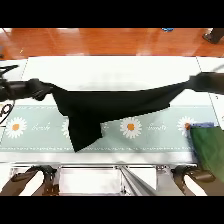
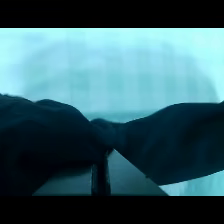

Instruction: Fold the shirts.

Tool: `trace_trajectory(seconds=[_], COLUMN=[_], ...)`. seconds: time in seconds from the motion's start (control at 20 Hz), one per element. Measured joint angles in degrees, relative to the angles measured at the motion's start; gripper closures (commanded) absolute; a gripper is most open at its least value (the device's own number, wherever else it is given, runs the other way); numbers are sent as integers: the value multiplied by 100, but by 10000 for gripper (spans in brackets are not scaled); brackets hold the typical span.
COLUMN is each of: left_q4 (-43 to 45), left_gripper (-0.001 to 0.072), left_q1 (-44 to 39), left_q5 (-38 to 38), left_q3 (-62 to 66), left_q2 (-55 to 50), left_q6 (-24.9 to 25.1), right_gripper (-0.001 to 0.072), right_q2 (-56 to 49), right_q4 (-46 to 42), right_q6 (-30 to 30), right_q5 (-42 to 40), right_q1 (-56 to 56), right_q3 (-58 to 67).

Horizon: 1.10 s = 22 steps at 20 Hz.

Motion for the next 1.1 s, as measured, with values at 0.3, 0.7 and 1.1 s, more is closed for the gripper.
trace_trajectory(seconds=[0.3,0.7,1.1], left_q4=[-846,-1510,-944], left_gripper=[688,200,200], left_q1=[-72,-96,1362], left_q5=[1082,1182,-892], left_q3=[1211,2756,2802], left_q2=[-2634,-4415,-3790], left_q6=[343,391,22], right_gripper=[686,299,304], right_q2=[-3045,-5613,-5005], right_q4=[1235,3560,3689], right_q6=[-452,-1239,-1362], right_q5=[-994,-1178,387], right_q1=[-597,-1088,-2472], right_q3=[1438,3362,3469])
